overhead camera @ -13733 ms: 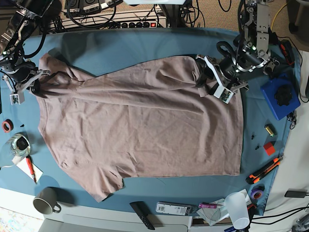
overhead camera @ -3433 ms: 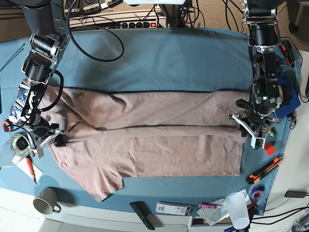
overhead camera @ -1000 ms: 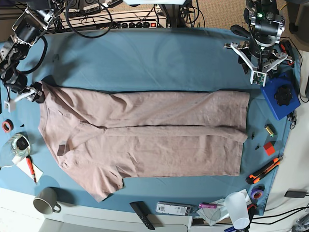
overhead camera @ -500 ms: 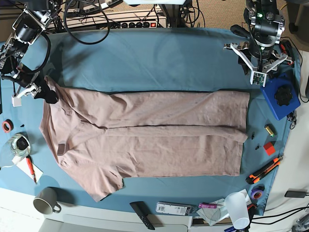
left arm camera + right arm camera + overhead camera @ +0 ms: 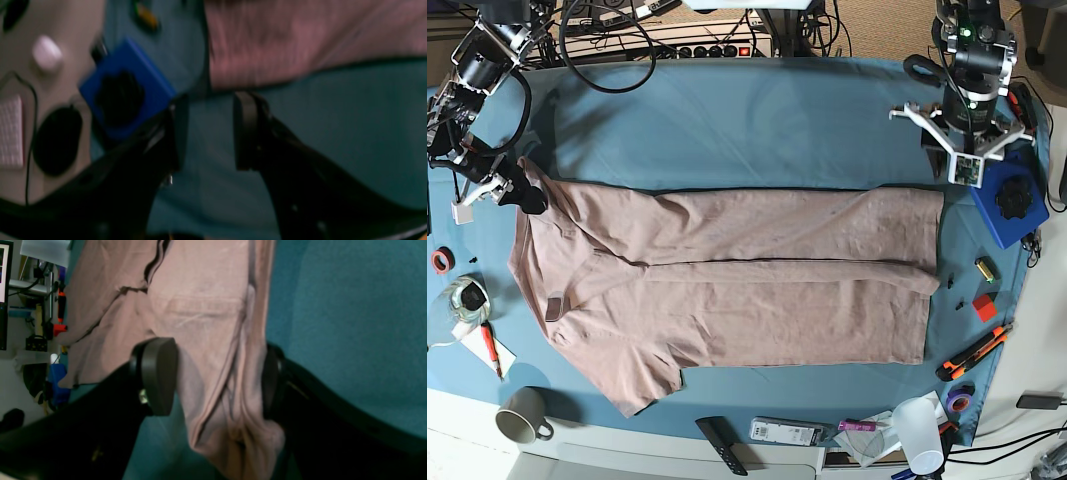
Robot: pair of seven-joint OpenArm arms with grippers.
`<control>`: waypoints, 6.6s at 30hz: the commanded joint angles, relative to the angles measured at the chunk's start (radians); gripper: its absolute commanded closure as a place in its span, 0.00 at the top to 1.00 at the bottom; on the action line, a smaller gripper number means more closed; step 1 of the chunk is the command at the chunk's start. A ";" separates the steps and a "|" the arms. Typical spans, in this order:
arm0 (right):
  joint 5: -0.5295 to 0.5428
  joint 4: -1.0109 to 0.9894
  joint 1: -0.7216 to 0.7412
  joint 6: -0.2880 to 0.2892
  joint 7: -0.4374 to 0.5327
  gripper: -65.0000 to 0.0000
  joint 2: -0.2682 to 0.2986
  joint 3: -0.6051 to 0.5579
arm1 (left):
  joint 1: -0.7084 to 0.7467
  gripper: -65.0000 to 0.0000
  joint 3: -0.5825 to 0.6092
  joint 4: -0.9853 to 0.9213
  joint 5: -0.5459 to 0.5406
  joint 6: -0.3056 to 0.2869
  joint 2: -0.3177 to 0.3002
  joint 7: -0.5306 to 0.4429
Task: Fold the T-shirt properly
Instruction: 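Lower the left gripper onto the folded edge and grasp it, then pull the grasped shirt edge outward with both grippers to straighten it, then release the edge and move the left gripper inward over the shirt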
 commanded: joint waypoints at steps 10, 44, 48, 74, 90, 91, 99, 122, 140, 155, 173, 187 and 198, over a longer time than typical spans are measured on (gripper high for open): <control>-0.069 0.005 0.002 -0.008 -0.027 0.56 0.021 -0.003 | -0.188 0.49 -0.003 -0.240 -0.120 -0.011 0.023 -0.013; -0.070 0.005 0.002 -0.008 -0.027 0.56 0.051 -0.003 | -0.484 0.49 -0.257 -0.732 -0.508 -0.168 0.085 0.108; -0.069 0.005 0.002 -0.008 -0.027 0.56 0.051 -0.003 | -0.524 0.49 -0.258 -0.781 -0.512 -0.166 0.086 0.182; -0.074 0.006 0.049 -0.008 0.101 0.00 0.133 -0.003 | -0.535 0.00 -0.258 -0.727 -0.538 -0.170 0.050 0.331; -0.069 0.006 -0.012 -0.008 0.023 0.00 0.177 -0.002 | -0.385 0.00 -0.259 -0.598 -0.550 -0.170 0.006 0.389; -0.063 0.008 -0.018 -0.008 0.023 0.00 0.177 -0.002 | -0.370 0.00 -0.259 -0.582 -0.543 -0.170 0.006 0.389; -0.016 0.059 -0.037 -0.008 -0.027 0.00 0.177 0.045 | -0.283 0.00 -0.260 -0.483 -0.530 -0.170 0.005 0.388; 0.171 0.125 -0.325 -0.008 -0.027 0.00 0.176 0.147 | -0.092 0.00 -0.365 -0.367 -0.605 -0.222 0.005 0.412; 0.161 0.365 -0.430 -0.008 -0.027 0.00 0.062 0.148 | -0.028 0.00 -0.365 -0.312 -0.587 -0.222 0.005 0.415; 0.061 0.369 -0.430 -0.008 -0.027 0.00 0.060 0.149 | -0.029 0.00 -0.365 -0.312 -0.543 -0.222 0.005 0.415; 0.017 0.370 -0.430 -0.008 -0.027 0.28 0.071 0.149 | -0.029 0.39 -0.365 -0.305 -0.546 -0.223 0.005 0.342; 0.042 0.370 -0.388 -0.008 -0.018 0.28 0.200 0.149 | -0.029 0.41 -0.365 -0.175 -0.489 -0.222 0.006 0.269; 0.040 0.370 -0.222 -0.008 -0.012 0.28 0.198 0.149 | 0.002 0.18 -0.360 -0.175 -0.689 -0.348 0.006 0.325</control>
